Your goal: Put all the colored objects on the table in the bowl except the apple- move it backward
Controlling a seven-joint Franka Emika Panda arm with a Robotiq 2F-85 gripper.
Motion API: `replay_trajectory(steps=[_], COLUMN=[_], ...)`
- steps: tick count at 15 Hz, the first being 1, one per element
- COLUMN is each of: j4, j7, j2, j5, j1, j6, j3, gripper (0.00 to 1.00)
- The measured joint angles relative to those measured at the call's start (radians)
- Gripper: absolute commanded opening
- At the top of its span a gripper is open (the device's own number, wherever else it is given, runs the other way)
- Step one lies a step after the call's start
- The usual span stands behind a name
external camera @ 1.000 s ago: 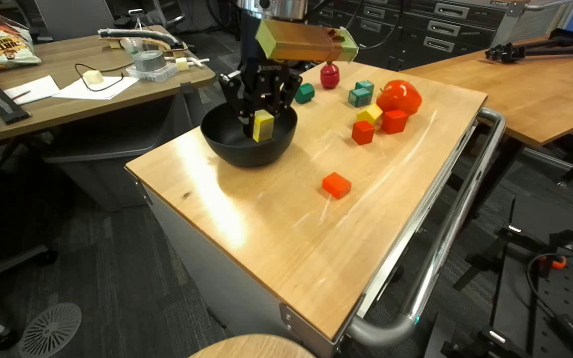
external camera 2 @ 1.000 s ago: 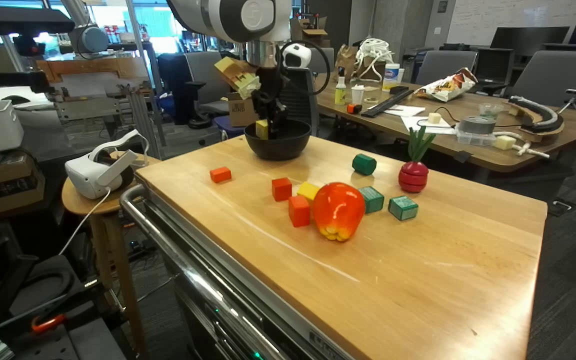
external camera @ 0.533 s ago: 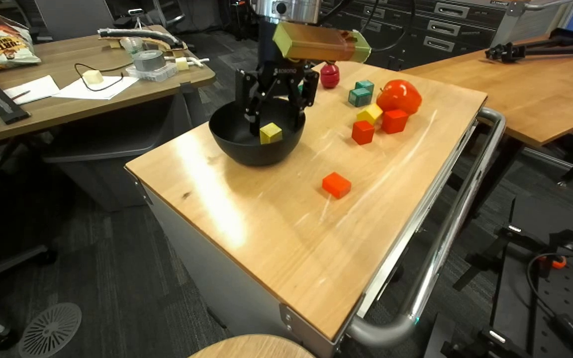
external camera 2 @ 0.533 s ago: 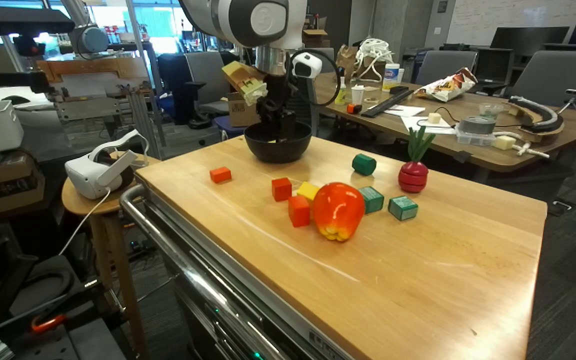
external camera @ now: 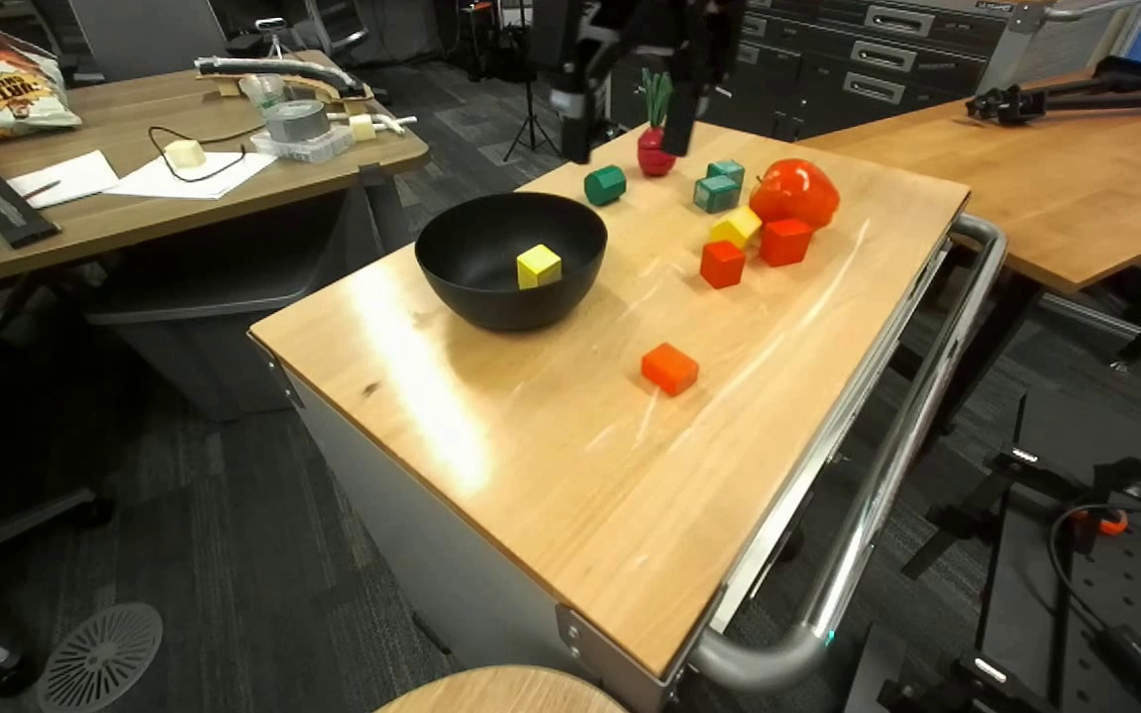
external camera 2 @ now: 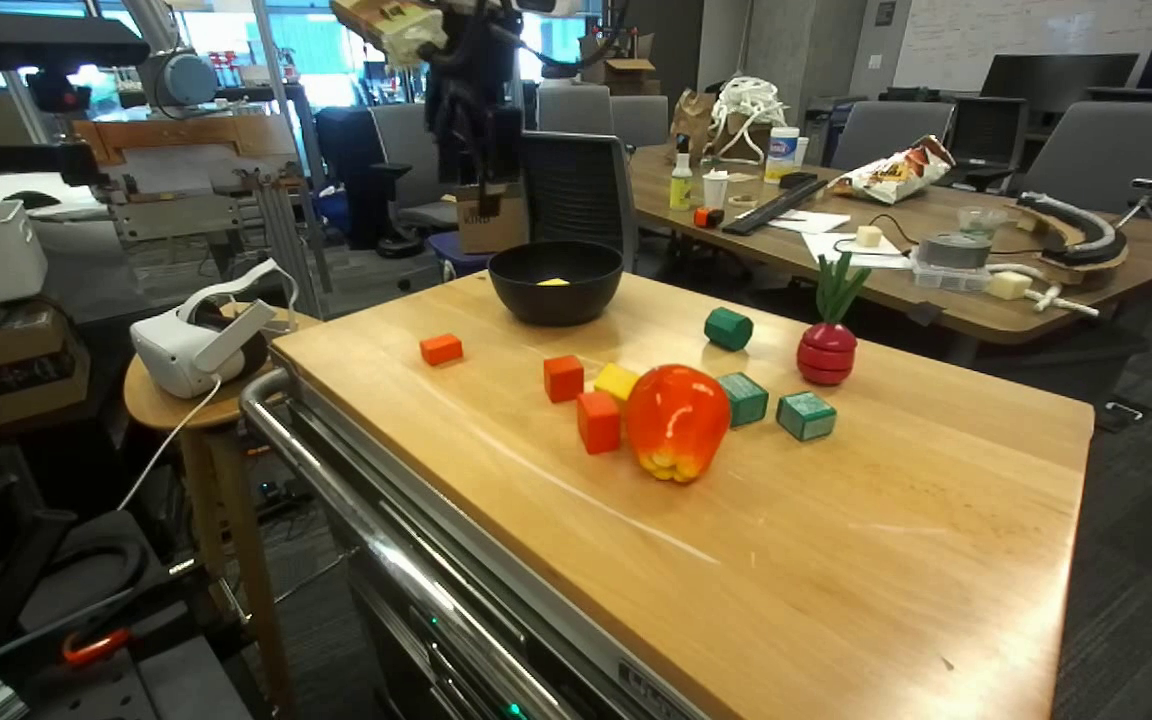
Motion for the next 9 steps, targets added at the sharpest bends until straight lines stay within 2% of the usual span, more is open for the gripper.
replay_trajectory(steps=[2, 4, 9], j4=[-0.056, -0.105, -0.159], j7=[0.001, -0.026, -0.040], j2=[-0.058, -0.072, -0.054], j5=[0.003, 0.014, 0.018], j1=[0.000, 0.004, 0.015], j6=[-0.144, -0.232, -0.228], j3=[-0.001, 0.000, 0.002], gripper=[1.00, 1.00, 1.00])
